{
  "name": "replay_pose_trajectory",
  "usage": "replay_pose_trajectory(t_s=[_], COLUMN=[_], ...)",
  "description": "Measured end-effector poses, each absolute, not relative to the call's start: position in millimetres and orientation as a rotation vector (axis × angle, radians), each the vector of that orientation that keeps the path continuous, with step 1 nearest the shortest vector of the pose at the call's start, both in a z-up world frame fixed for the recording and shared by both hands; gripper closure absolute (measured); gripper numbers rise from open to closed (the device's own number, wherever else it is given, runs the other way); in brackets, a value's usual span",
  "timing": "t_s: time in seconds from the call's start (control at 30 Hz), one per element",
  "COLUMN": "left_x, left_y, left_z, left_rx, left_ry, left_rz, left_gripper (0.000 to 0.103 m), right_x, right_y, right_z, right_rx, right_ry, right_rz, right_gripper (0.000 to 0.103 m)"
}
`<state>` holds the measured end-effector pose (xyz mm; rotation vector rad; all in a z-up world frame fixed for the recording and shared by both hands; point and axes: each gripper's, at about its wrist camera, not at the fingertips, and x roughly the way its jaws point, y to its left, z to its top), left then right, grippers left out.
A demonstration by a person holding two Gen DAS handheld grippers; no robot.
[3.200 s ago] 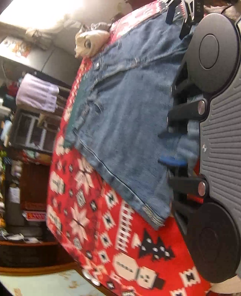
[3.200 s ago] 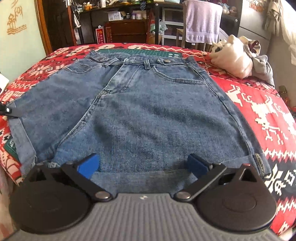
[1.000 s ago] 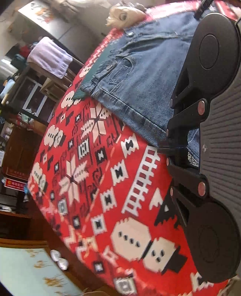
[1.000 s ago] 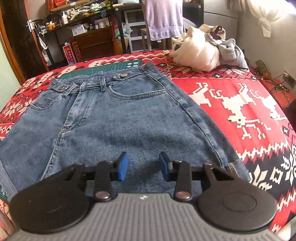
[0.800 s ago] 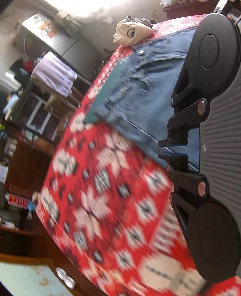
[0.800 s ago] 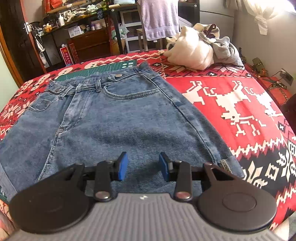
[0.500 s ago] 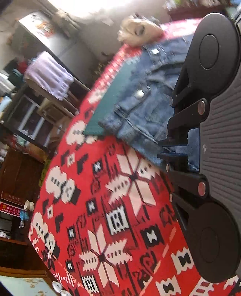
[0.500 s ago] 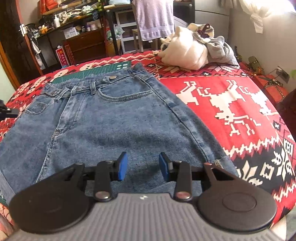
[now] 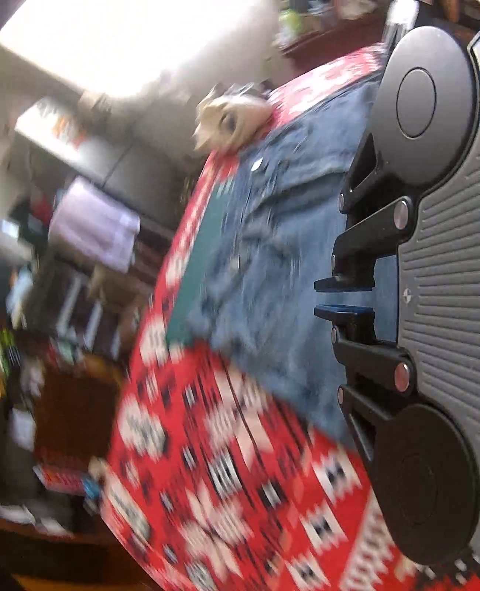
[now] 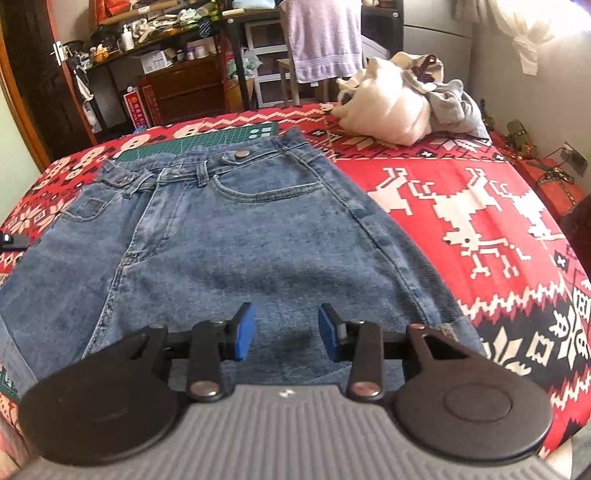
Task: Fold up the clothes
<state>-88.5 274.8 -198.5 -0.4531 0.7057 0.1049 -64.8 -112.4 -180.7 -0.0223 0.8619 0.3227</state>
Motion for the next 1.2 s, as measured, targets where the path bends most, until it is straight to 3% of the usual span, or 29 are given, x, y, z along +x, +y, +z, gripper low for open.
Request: replay_pose_trajectory(t_s=[0.3,0.7,0.9,1.2], left_x=[-74,-106,-92,-43], left_y=[285,325,302,249], left_z=[-230,-226,-216,-234], left_rx=[-0.508,-0.587,-0.698,-0.672], left_ry=[0.734,0.718,0.673,0.768], left_rz=[0.155,0.308,0.13,0.057], left_gripper=[0.1,0.101,0.099,0.099], right_x=[-67,-65,-65,-66], right_y=[-114,-113,-113,-110], right_z=[-179,-182,-181,-181], right_rx=[-0.02,-0.028,-0.027,-0.029], right_ry=[0.86,0.87,0.871,0.874], right_rz=[0.327,0.336,0.337,0.342], right_gripper=[0.061,0.061,0.061,0.061])
